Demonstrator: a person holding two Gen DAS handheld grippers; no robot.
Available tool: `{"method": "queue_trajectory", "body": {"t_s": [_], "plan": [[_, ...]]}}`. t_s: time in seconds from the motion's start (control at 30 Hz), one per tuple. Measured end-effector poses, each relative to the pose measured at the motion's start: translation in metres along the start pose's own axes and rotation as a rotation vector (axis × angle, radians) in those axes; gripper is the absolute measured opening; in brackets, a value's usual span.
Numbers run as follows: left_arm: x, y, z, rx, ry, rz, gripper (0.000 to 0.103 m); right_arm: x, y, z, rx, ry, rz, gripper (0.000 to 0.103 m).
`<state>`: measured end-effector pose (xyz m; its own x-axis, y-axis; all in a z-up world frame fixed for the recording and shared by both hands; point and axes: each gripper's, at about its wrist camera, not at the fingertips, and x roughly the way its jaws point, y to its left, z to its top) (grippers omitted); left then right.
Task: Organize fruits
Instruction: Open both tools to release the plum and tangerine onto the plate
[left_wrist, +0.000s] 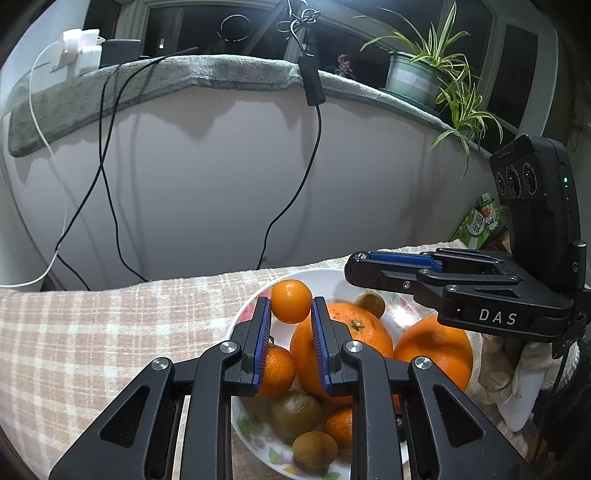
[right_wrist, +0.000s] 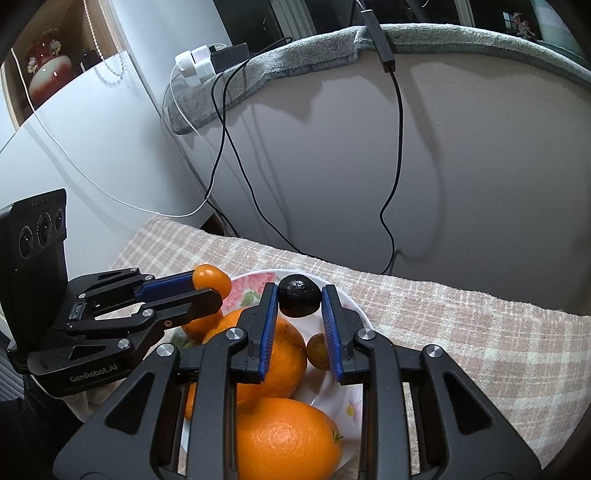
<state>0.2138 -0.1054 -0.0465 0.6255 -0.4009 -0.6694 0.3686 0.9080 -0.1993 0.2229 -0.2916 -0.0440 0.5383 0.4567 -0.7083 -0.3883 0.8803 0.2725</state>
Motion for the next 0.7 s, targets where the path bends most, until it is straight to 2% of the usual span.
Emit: {"method": "queue_trajectory", "body": {"t_s": [0.43,0.5,0.53,0.57,0.67,0.7], "plan": [[0.0027,-0.0004,0.0006,0.003,0.003,0.003,0.021,0.0024,-0.0004,0.0013,0.000,0.006,0.001,0.025],[0.0027,-0.0002,0.0003,0.003,0.003,0.003,0.023,0.0029,0.0002,0.0013,0.000,0.008,0.003,0.026],[0.0027,-0.0004,0.0001,0.003,0.002,0.004,0.028,0.0019,0.0001,0.0005,-0.001,0.007,0.004,0.026],[0.0023,-0.0003,-0.0001,0.001,0.000,0.005,0.031,0.0019,0.0008,0.0006,-0.002,0.007,0.004,0.029],[0.0017,0.0000,-0.0005,0.001,-0.002,0.005,0.031,-0.0005,0.0021,0.0014,-0.007,-0.007,0.003,0.049],[0.0015,0.0002,-0.0005,0.002,-0.002,0.006,0.031,-0.0012,0.0028,0.0018,-0.008,-0.010,0.005,0.049]]}}
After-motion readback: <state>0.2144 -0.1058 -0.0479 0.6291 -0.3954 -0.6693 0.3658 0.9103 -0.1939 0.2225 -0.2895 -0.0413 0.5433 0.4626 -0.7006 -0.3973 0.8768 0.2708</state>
